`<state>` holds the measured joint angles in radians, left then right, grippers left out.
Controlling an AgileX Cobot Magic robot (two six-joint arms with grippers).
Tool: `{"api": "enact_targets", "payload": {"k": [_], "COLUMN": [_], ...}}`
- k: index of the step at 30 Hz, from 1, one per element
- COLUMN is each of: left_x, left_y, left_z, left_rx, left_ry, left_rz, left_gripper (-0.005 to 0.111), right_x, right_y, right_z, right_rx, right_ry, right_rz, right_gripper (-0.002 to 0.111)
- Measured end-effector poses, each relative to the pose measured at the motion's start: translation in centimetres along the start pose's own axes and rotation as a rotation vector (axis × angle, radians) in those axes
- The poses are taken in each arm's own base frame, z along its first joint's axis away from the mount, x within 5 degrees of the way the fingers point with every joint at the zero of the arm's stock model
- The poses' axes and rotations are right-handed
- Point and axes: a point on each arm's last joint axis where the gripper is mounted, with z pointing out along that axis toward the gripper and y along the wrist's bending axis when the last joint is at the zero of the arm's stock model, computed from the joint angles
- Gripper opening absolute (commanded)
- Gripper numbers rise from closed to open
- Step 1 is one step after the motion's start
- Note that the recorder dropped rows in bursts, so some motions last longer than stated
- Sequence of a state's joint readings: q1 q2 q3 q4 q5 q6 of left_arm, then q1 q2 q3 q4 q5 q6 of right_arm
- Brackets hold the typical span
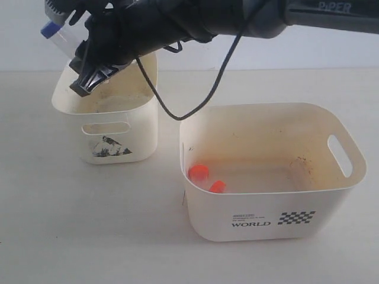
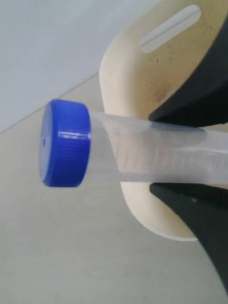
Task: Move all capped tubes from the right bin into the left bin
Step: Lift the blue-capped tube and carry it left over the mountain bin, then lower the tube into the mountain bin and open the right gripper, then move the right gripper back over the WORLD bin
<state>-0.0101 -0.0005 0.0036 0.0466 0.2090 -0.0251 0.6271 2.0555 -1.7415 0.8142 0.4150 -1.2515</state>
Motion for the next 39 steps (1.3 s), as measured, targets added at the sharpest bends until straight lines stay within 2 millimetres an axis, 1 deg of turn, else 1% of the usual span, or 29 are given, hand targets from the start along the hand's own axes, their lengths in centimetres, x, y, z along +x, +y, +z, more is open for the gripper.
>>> {"api": "enact_targets", "payload": {"k": [1,2,3,4,5,6,7,8,9,10,11,13,15,16,20,24,26,31,36,39], "left_x": [0.0,0.0,0.0,0.0,0.0,0.0,0.0,0.0,0.0,0.0,0.0,0.0,0.0,0.0,0.0,0.0,0.0,0.0,0.0,0.0], "left_y": [0.0,0.0,0.0,0.0,0.0,0.0,0.0,0.0,0.0,0.0,0.0,0.0,0.0,0.0,0.0,0.0,0.0,0.0,0.0,0.0], "left_z": [0.0,0.0,0.0,0.0,0.0,0.0,0.0,0.0,0.0,0.0,0.0,0.0,0.0,0.0,0.0,0.0,0.0,0.0,0.0,0.0], "left_rx": [0.0,0.0,0.0,0.0,0.0,0.0,0.0,0.0,0.0,0.0,0.0,0.0,0.0,0.0,0.0,0.0,0.0,0.0,0.0,0.0], "left_ry": [0.0,0.0,0.0,0.0,0.0,0.0,0.0,0.0,0.0,0.0,0.0,0.0,0.0,0.0,0.0,0.0,0.0,0.0,0.0,0.0], "left_rz": [0.0,0.0,0.0,0.0,0.0,0.0,0.0,0.0,0.0,0.0,0.0,0.0,0.0,0.0,0.0,0.0,0.0,0.0,0.0,0.0], "left_gripper": [0.004,0.004,0.004,0.004,0.004,0.004,0.004,0.004,0.004,0.004,0.004,0.004,0.004,0.004,0.004,0.004,0.004,0.004,0.004,0.004], "right_x": [-0.2,-0.2,-0.1,0.0,0.3,0.4,0.6,0.7,0.7,0.7,0.7,0.6,0.7,0.8,0.5,-0.4,-1.1,-2.6,-2.5,-1.7], "right_y": [-0.2,-0.3,-0.6,-0.7,-0.7,-0.8,-0.7,-0.7,-0.7,-0.8,-0.8,-0.7,-0.5,-0.3,1.0,2.1,2.5,3.1,4.7,5.8], "right_z": [0.4,0.6,1.0,1.3,1.7,1.9,2.0,2.1,2.2,2.2,2.2,2.2,2.2,2.1,1.3,-0.6,-2.1,-6.6,-10.9,-13.3], "right_rx": [-0.003,0.002,0.011,0.016,0.018,0.019,0.018,0.017,0.017,0.021,0.023,0.022,0.001,-0.021,-0.14,-0.26,-0.305,-0.366,-0.439,-0.461], "right_ry": [-0.001,0.005,0.011,0.021,0.031,0.035,0.039,0.041,0.043,0.042,0.041,0.041,0.053,0.065,0.125,0.183,0.217,0.325,0.417,0.444], "right_rz": [-0.009,-0.014,-0.007,-0.001,0.017,0.024,0.032,0.039,0.05,0.069,0.092,0.128,0.151,0.155,0.149,0.155,0.159,0.151,0.136,0.12], "right_gripper": [0.019,0.033,0.05,0.071,0.083,0.09,0.092,0.091,0.088,0.082,0.072,0.046,0.01,0.001,0.001,0.0,0.0,0.0,0.0,0.0]}}
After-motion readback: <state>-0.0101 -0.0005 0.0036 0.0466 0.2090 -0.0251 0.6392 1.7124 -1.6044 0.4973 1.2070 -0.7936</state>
